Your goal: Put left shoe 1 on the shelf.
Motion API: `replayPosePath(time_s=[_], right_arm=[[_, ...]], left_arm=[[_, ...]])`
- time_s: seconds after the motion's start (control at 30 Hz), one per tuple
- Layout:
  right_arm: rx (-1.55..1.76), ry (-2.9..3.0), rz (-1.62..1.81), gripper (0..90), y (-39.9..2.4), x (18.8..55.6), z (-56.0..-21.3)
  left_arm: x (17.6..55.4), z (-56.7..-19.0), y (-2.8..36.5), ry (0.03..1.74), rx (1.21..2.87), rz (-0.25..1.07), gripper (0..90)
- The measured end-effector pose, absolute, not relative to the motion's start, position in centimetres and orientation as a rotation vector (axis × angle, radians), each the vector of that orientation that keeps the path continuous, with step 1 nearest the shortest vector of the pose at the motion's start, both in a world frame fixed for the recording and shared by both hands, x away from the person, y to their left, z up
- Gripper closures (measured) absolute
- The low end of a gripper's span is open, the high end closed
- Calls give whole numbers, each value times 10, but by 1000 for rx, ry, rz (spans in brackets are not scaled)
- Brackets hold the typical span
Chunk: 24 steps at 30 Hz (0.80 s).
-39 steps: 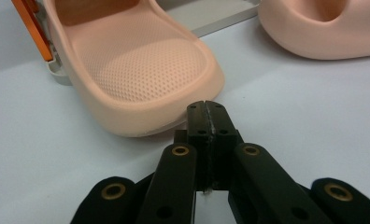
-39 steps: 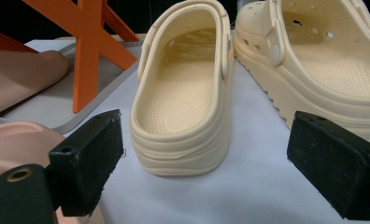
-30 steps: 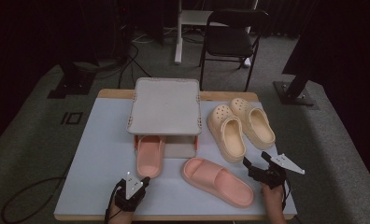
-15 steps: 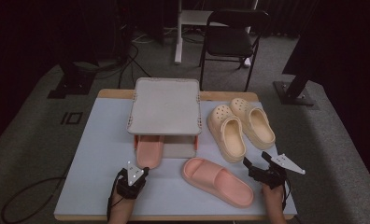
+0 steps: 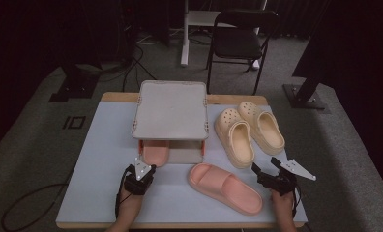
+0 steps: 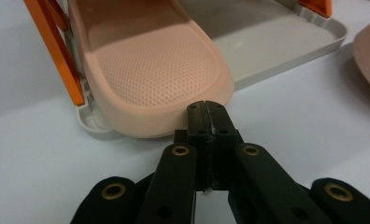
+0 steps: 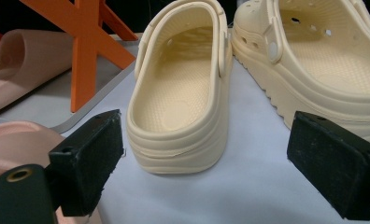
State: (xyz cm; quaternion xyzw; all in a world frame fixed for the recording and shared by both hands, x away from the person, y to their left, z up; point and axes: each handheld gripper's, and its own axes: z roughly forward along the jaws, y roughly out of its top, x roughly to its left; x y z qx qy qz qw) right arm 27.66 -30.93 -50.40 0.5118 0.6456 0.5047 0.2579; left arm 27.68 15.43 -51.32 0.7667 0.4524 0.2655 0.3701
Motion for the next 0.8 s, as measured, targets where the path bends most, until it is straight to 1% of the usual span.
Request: replayPosePath(time_s=[0.43,0.8], right_arm=[[1396,1749,1371,101,-310,276,-504],[1395,1756,1371,102,-309,276,-504]], left_arm=[[298,-516,152,1190,1975,671,899],[298,-514,153,1173,1988,649,894]])
